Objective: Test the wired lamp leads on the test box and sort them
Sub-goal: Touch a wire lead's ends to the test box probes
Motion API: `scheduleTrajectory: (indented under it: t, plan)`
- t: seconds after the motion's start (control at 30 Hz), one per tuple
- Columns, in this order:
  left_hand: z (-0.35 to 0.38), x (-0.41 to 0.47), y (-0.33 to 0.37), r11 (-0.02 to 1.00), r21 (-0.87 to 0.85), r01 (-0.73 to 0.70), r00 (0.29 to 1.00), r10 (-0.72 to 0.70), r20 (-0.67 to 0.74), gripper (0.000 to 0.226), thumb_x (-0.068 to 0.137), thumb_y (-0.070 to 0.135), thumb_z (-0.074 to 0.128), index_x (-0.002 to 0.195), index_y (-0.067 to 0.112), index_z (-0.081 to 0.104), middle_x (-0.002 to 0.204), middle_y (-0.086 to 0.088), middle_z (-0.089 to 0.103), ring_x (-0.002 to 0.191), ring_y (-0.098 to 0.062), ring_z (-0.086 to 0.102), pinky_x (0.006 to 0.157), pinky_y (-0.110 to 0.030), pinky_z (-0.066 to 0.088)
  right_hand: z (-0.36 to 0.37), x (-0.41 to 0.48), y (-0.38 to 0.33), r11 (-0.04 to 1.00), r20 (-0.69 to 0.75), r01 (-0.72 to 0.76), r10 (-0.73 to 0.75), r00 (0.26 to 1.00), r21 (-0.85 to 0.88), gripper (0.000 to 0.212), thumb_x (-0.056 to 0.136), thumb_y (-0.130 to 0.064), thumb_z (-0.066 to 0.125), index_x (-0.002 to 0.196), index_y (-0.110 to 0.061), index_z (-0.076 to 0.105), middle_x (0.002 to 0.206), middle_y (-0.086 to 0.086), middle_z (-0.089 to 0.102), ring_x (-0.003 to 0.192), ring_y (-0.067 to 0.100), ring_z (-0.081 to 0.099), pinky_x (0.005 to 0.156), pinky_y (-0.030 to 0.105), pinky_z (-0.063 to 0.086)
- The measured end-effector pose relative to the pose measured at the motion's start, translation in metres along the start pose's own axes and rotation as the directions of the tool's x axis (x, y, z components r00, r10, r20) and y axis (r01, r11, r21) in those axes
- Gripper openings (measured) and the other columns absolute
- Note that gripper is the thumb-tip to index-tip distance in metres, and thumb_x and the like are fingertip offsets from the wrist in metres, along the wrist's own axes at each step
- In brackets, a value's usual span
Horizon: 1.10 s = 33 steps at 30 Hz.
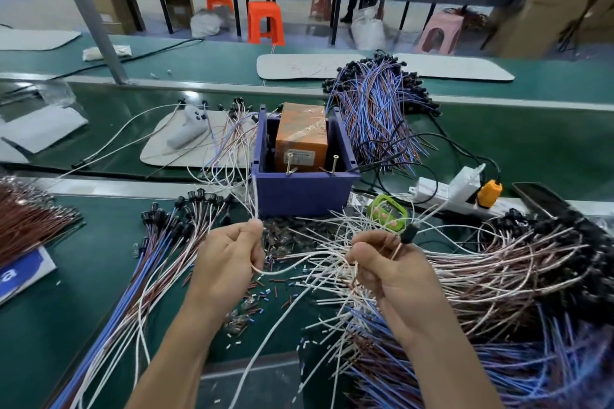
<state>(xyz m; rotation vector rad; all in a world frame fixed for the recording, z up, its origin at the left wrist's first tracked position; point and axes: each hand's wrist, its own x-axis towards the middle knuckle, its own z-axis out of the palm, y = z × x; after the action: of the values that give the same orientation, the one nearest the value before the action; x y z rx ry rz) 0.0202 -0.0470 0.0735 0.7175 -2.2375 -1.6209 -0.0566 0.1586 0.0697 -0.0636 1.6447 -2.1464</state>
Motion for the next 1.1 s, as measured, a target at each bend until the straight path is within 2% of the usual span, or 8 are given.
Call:
scheduleTrajectory:
  t: [0.17, 0.33, 0.53, 0.7, 0.8, 0.87, 0.97, 1.1]
  plan:
    - [0.013, -0.012, 0.017, 0.963, -0.267, 0.030, 0.968, 0.039, 0.250, 0.037, 0.100, -0.004, 0.056, 0.095, 0.022, 0.082, 0.076, -0.012, 0.076, 0.057, -0.020, 0.064, 0.056, -0.024, 0.054, 0.012, 0.004, -0.006, 0.999, 0.081, 0.009, -0.005, 0.997, -0.050, 0.049, 0.062, -0.011, 0.089, 0.108, -0.021, 0.075, 0.068, -0.002, 0.062, 0.057, 0.008, 0.053, 0.053, 0.020, 0.043]
    - [0.043, -0.024, 0.023, 0.915, -0.370, 0.159, 0.946, -0.034, 0.322, 0.018, 0.098, 0.004, 0.064, 0.089, 0.011, 0.078, 0.072, -0.015, 0.073, 0.041, -0.018, 0.059, 0.037, -0.019, 0.037, 0.026, 0.006, -0.006, 1.000, 0.118, 0.007, -0.008, 0.993, 0.016, 0.090, 0.063, 0.012, 0.085, 0.134, -0.033, 0.051, 0.072, 0.005, 0.061, 0.062, 0.017, 0.062, 0.060, 0.030, 0.055]
    - [0.040, -0.024, 0.022, 0.900, -0.373, 0.226, 0.908, -0.057, 0.414, 0.019, 0.093, -0.007, 0.065, 0.095, 0.005, 0.079, 0.082, -0.015, 0.078, 0.048, -0.013, 0.063, 0.041, -0.018, 0.041, 0.028, 0.012, -0.008, 0.999, -0.012, 0.021, -0.021, 1.000, -0.039, 0.080, 0.071, 0.015, 0.081, 0.130, -0.031, 0.051, 0.075, 0.006, 0.058, 0.064, 0.019, 0.059, 0.055, 0.030, 0.052]
    - [0.038, -0.020, 0.026, 0.703, -0.640, 0.310, 0.948, -0.177, 0.265, 0.017, 0.082, -0.004, 0.068, 0.075, 0.006, 0.079, 0.073, -0.015, 0.071, 0.050, -0.013, 0.061, 0.048, -0.018, 0.052, 0.036, 0.005, -0.005, 0.993, -0.018, -0.098, 0.099, 0.995, 0.072, 0.058, 0.074, -0.036, 0.077, 0.122, -0.008, 0.058, 0.098, 0.016, 0.074, 0.083, 0.023, 0.071, 0.079, 0.034, 0.059]
    - [0.034, -0.017, 0.027, 0.500, -0.796, 0.340, 0.938, -0.242, 0.248, 0.016, 0.075, 0.005, 0.067, 0.068, 0.012, 0.081, 0.071, -0.012, 0.070, 0.051, -0.012, 0.063, 0.048, -0.017, 0.054, 0.031, -0.010, -0.006, 0.945, -0.243, -0.105, 0.028, 0.970, -0.310, 0.060, 0.083, -0.055, 0.062, 0.129, -0.018, 0.059, 0.127, 0.007, 0.069, 0.101, 0.019, 0.071, 0.094, 0.039, 0.057]
    - [0.031, -0.016, 0.029, 0.452, -0.826, 0.338, 0.937, -0.239, 0.253, 0.016, 0.074, 0.006, 0.068, 0.069, 0.013, 0.081, 0.071, -0.011, 0.070, 0.052, -0.012, 0.064, 0.047, -0.017, 0.054, 0.030, -0.024, -0.012, 0.706, -0.317, 0.017, -0.339, 0.885, -0.708, 0.072, 0.086, -0.062, 0.062, 0.148, -0.031, 0.041, 0.137, -0.008, 0.060, 0.107, 0.011, 0.065, 0.093, 0.035, 0.053]
    - [0.033, -0.017, 0.034, 0.417, -0.832, 0.365, 0.928, -0.232, 0.291, 0.015, 0.074, 0.007, 0.068, 0.070, 0.013, 0.082, 0.073, -0.010, 0.071, 0.053, -0.012, 0.066, 0.048, -0.016, 0.054, 0.038, -0.032, -0.020, 0.349, -0.035, 0.324, -0.725, 0.688, -0.879, 0.039, 0.093, -0.041, 0.063, 0.131, -0.029, 0.057, 0.127, -0.013, 0.060, 0.115, 0.007, 0.056, 0.101, 0.026, 0.044]
    - [0.037, -0.020, 0.043, 0.231, -0.876, 0.423, 0.897, -0.246, 0.368, 0.015, 0.071, 0.007, 0.067, 0.067, 0.010, 0.081, 0.070, -0.008, 0.073, 0.051, -0.010, 0.068, 0.047, -0.016, 0.055, 0.058, -0.028, -0.027, 0.572, 0.200, 0.441, -0.436, 0.878, -0.691, 0.010, 0.098, -0.025, 0.060, 0.103, -0.032, 0.065, 0.097, -0.017, 0.071, 0.096, 0.000, 0.067, 0.085, 0.018, 0.050]
